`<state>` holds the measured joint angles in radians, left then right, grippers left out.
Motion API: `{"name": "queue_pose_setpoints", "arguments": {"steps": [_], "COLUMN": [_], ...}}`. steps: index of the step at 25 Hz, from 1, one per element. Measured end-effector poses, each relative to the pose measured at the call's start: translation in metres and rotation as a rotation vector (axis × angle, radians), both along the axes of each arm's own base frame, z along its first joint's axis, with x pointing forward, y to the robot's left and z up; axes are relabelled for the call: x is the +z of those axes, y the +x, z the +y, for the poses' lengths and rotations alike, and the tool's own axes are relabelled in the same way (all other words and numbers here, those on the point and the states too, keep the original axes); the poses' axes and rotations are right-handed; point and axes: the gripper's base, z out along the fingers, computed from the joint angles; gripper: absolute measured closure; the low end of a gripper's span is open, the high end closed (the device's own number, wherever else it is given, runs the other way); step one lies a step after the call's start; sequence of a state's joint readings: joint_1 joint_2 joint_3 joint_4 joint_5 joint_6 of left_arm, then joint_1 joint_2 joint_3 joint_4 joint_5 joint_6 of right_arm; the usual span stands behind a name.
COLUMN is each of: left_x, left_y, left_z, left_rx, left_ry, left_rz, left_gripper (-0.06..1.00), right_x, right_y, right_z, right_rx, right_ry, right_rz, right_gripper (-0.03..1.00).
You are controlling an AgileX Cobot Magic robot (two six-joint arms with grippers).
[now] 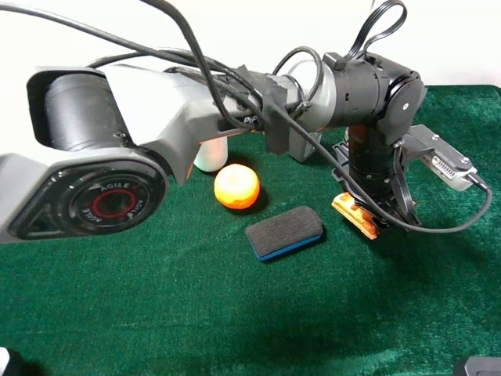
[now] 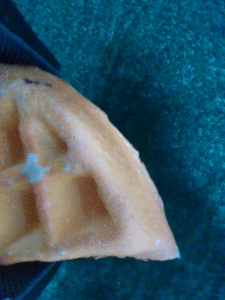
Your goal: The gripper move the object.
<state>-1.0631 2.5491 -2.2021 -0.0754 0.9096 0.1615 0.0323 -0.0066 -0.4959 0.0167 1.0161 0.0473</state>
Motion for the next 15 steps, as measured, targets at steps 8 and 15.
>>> {"name": "queue_pose_setpoints", "arguments": {"steps": [8, 15], "left_x": [0.0, 0.0], "left_y": [-0.0016, -0.0016], "left_z": [-0.0009, -0.0009], "left_rx": [-0.008, -0.009], "left_ry": [-0.001, -0.001], "left_rz": [-0.001, -0.001], "left_gripper": [0.23, 0.12], "right_x": [0.0, 0.0], "right_y": [0.0, 0.0], "right_z": [0.0, 0.0], "right_rx": [0.0, 0.0], "right_ry": [0.0, 0.0], "right_rz": [0.0, 0.0], "right_gripper": [0.27, 0.27]}}
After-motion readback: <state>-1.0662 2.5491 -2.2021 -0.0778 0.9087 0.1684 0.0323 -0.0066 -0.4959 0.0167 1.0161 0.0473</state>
